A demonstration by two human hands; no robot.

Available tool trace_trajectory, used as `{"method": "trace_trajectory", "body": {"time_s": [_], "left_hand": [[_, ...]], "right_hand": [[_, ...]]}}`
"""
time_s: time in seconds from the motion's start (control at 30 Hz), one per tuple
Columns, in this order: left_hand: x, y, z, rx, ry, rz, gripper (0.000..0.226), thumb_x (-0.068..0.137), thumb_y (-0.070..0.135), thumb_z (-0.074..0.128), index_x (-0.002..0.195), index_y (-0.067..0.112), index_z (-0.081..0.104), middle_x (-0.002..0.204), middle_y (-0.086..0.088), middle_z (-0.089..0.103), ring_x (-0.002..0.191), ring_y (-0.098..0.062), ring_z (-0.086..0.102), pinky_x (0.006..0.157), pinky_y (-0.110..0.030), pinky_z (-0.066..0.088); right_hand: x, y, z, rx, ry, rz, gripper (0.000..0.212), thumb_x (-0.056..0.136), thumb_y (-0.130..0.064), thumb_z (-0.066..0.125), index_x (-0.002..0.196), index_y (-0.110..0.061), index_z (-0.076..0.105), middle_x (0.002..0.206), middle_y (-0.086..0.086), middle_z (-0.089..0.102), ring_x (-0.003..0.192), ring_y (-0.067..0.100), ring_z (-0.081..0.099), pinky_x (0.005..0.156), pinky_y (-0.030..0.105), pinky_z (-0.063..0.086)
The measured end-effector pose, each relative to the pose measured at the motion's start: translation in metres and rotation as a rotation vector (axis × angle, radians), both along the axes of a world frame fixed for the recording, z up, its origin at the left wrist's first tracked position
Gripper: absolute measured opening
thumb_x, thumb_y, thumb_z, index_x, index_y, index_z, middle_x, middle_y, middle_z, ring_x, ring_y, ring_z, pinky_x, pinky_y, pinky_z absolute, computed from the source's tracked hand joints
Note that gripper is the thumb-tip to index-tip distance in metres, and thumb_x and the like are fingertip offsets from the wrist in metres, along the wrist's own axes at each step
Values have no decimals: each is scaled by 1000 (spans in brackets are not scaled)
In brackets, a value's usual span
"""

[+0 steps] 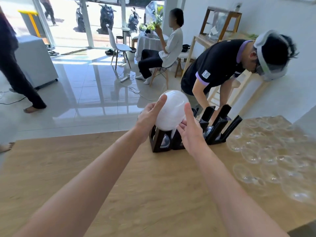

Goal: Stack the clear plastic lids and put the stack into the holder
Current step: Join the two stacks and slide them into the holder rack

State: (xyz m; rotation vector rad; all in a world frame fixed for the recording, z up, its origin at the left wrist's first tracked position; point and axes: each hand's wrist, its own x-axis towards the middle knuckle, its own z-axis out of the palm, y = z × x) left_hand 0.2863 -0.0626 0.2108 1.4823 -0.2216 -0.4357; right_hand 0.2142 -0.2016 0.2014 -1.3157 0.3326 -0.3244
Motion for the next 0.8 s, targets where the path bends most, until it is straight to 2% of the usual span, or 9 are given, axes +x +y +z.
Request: {"method": "trace_trajectory", "body": {"time_s": [0.1,0.17,0.23,0.3,0.37,0.4,0.5,0.63,0.8], "left_hand": [[13,-11,3,-30,8,-9,75,70,83,64,123,30,63,122,6,70,116,-16,65,95,-34,52],[20,-15,1,-41,18,-23,69,73,80,63,123,32,64,122,4,71,116,-17,66,99,-36,52],[25,-18,-2,-38,1,-53,58,79,80,59,118,38,66,124,5,72,118,-16,66,106,-39,48],[28,-20,-5,-46,3,-51,55,81,81,58,117,41,66,126,5,71,119,-16,65,110,-42,46],[32,-24,-9,-59,22,-39,57,79,81,58,119,41,64,127,5,70,118,-15,65,112,-44,45],[34,-26,-11,-55,27,-40,58,79,81,57,120,41,64,128,5,70,119,-15,65,112,-45,45],[37,-29,-18,-22,30,-52,72,77,87,53,129,38,62,133,4,66,124,-18,61,114,-48,42],[42,-32,-23,30,49,-35,89,65,96,49,130,38,63,134,1,65,126,-22,59,115,-48,39],[48,-36,-29,35,93,-33,100,62,99,50,140,37,56,141,-2,61,131,-25,56,115,-46,39]], "right_hand": [[13,-9,2,-73,-11,14,27,87,-72,63,95,-49,77,111,-16,77,109,2,70,84,17,54],[21,-13,0,-100,6,11,36,80,-78,64,98,-48,73,110,-19,76,111,3,69,95,23,49],[29,-18,-2,-145,35,17,51,70,-87,64,100,-46,72,113,-18,75,116,5,66,105,30,45],[34,-20,-1,-201,83,13,76,62,-95,61,115,-41,68,122,-11,72,125,10,61,113,38,41],[39,-23,-1,-225,131,7,105,55,-100,58,133,-29,59,131,-7,67,129,16,57,115,44,41],[41,-25,-1,-228,138,11,111,54,-101,58,137,-27,57,131,-6,66,128,16,58,113,44,43],[49,-32,-5,-227,142,24,99,55,-99,59,128,-32,61,123,-8,71,117,12,65,101,37,53],[56,-42,-7,-305,225,95,69,57,-101,53,104,-52,65,115,-9,74,113,14,68,87,34,57],[66,-53,-9,-354,328,123,78,61,-102,48,111,-44,60,123,-3,70,113,19,67,80,35,59]]}}
